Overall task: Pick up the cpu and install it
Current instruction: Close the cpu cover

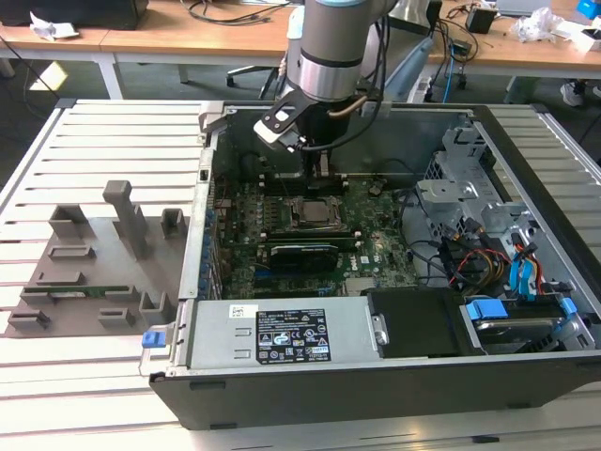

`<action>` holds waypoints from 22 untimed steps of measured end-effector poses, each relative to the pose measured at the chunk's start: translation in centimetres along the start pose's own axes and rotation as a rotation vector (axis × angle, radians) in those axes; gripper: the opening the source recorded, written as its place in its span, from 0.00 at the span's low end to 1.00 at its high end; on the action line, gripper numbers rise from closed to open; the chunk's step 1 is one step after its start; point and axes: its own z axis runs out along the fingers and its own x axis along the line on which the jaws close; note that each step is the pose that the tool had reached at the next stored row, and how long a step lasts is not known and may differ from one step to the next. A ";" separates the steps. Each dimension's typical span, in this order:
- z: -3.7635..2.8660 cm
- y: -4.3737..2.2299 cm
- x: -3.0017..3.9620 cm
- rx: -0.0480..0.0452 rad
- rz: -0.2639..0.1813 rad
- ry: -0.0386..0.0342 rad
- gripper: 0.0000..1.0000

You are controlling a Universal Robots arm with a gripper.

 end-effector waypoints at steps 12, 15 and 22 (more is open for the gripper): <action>2.46 -0.96 0.20 0.0001 0.000 -0.0001 0.11; 2.95 -0.96 0.23 0.0001 0.000 -0.0001 0.11; 3.18 -0.93 0.24 0.0003 0.000 -0.0002 0.11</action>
